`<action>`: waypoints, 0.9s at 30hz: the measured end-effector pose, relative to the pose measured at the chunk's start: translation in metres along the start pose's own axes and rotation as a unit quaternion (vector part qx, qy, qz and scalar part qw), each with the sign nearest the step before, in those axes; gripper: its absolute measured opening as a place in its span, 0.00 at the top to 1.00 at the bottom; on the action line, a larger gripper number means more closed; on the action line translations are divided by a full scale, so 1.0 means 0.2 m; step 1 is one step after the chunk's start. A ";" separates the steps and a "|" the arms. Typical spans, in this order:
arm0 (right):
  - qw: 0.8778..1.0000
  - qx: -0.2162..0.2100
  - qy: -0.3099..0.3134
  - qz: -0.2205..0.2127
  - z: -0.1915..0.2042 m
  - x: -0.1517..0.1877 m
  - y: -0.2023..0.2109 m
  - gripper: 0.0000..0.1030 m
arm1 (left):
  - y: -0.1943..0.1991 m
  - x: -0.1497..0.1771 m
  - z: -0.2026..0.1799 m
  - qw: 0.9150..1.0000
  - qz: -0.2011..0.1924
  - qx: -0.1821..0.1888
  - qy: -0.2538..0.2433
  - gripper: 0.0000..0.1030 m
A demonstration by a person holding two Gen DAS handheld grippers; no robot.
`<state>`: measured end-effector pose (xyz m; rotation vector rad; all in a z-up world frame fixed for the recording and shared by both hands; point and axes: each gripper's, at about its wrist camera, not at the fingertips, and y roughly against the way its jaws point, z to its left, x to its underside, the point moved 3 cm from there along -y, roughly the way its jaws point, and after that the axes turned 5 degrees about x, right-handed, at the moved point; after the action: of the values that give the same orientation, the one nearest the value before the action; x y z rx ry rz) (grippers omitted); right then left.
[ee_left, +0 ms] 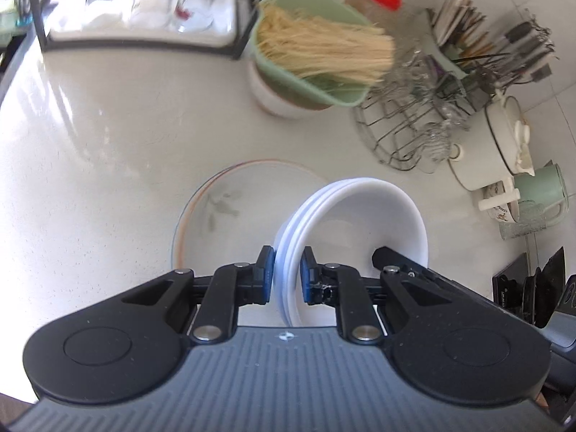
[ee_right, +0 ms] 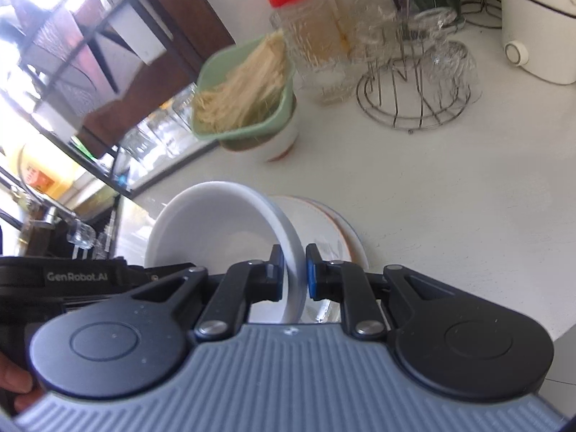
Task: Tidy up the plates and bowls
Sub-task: 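Carry the nested bowls with both grippers onto the plate stack, then open both grippers to release the bowls onto the plates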
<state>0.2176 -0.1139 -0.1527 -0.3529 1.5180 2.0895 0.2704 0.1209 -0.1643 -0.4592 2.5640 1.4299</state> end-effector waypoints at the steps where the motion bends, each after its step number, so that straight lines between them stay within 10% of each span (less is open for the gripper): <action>1: 1.000 0.007 0.007 -0.003 0.01 0.00 -0.02 0.83 | -0.02 -0.01 0.02 1.000 0.003 0.007 0.007 0.83; 18: 0.999 0.043 0.017 0.026 0.04 0.02 -0.16 0.82 | -0.18 -0.07 0.13 0.998 0.058 -0.004 -0.015 0.73; 27: 0.999 0.038 0.031 0.005 0.04 -0.05 0.00 0.62 | -0.01 -0.09 0.01 0.995 0.027 -0.037 -0.083 0.60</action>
<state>0.2263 -0.1094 -0.1442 -0.3865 1.6336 2.0402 0.2874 0.1256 -0.1619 -0.2700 2.4160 1.5175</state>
